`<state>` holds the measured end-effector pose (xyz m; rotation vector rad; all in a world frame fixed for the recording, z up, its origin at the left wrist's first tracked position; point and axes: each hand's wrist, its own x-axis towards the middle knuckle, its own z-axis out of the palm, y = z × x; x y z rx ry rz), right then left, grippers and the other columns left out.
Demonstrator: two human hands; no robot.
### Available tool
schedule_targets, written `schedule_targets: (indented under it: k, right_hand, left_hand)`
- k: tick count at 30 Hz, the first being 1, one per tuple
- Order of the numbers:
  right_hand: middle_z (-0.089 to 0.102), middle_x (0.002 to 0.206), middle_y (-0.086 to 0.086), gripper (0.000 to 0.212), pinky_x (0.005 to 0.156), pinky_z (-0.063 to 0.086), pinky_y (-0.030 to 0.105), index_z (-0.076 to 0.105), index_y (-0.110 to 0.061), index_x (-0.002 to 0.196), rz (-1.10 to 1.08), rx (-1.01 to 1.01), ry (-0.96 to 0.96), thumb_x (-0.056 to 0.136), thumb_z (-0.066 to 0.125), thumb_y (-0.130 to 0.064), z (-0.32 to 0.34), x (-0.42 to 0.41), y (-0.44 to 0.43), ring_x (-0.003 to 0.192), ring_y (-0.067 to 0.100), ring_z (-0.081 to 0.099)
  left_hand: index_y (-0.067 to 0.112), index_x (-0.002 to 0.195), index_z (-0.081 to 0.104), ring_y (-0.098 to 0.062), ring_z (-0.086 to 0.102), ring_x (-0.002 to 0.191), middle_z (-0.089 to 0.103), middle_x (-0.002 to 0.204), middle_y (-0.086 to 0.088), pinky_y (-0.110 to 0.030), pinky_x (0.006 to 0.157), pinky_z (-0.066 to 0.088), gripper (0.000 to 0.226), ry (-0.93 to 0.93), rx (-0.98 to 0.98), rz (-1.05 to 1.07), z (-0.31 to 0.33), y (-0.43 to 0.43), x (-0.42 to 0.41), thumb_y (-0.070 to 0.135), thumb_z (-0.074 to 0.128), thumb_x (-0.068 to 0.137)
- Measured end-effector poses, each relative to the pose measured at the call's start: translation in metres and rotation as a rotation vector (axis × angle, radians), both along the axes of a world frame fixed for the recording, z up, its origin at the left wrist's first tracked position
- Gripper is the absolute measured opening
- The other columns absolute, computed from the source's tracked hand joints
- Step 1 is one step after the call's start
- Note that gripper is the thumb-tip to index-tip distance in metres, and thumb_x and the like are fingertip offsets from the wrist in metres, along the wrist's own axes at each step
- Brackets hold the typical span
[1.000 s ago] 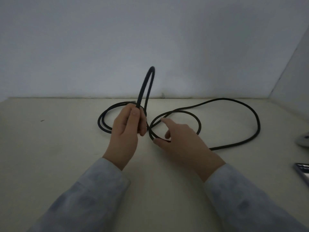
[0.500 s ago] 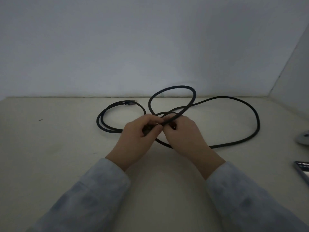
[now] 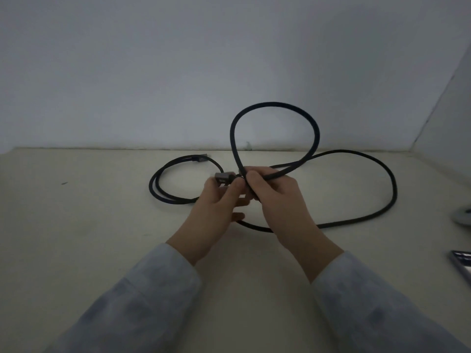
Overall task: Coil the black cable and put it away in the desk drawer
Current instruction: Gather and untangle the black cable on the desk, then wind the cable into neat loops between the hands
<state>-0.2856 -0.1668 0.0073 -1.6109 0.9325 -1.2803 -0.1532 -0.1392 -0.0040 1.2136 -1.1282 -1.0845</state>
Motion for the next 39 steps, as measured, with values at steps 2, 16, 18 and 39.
schedule_targets:
  k: [2, 16, 18, 39]
  right_hand:
    - [0.079, 0.087, -0.008, 0.02, 0.078, 0.055, 0.018, 0.076, -0.022, 0.104, 0.003, 0.01, -0.028, 0.101, 0.057, -0.015, 0.002, -0.001, 0.001, 0.088, 0.003, 0.074]
    - [0.08, 0.092, 0.009, 0.023, 0.094, 0.058, 0.049, 0.081, -0.018, 0.094, -0.054, 0.054, -0.073, 0.096, 0.065, -0.034, 0.032, 0.008, -0.011, 0.095, 0.024, 0.074]
    - [0.076, 0.089, 0.019, 0.043, 0.09, 0.057, 0.056, 0.079, -0.011, 0.089, -0.131, 0.059, -0.033, 0.088, 0.064, -0.052, 0.035, 0.004, -0.019, 0.092, 0.036, 0.071]
    - [0.071, 0.105, -0.003, 0.038, 0.088, 0.048, 0.03, 0.071, -0.021, 0.115, -0.473, -0.836, 0.601, 0.1, 0.041, -0.039, 0.129, -0.047, -0.002, 0.099, 0.014, 0.06]
  left_hand:
    - [0.019, 0.134, 0.049, -0.019, 0.07, 0.113, 0.071, 0.125, -0.007, -0.044, 0.095, 0.057, 0.034, 0.227, -0.001, -0.046, 0.002, -0.001, -0.006, 0.036, 0.046, 0.105]
    - [0.012, 0.104, 0.069, -0.022, 0.068, 0.116, 0.075, 0.118, -0.008, -0.039, 0.097, 0.052, 0.034, 0.393, -0.176, -0.017, 0.042, -0.028, -0.019, 0.029, 0.04, 0.107]
    - [0.012, 0.097, 0.071, -0.021, 0.071, 0.111, 0.077, 0.111, -0.009, -0.039, 0.095, 0.053, 0.033, 0.385, -0.189, 0.018, 0.056, -0.035, -0.022, 0.026, 0.043, 0.107]
    - [0.019, 0.059, 0.038, -0.008, 0.025, 0.039, 0.041, 0.045, 0.006, -0.015, 0.043, 0.008, 0.02, -1.314, -0.928, 0.006, 0.146, -0.039, -0.048, 0.012, 0.031, 0.076]
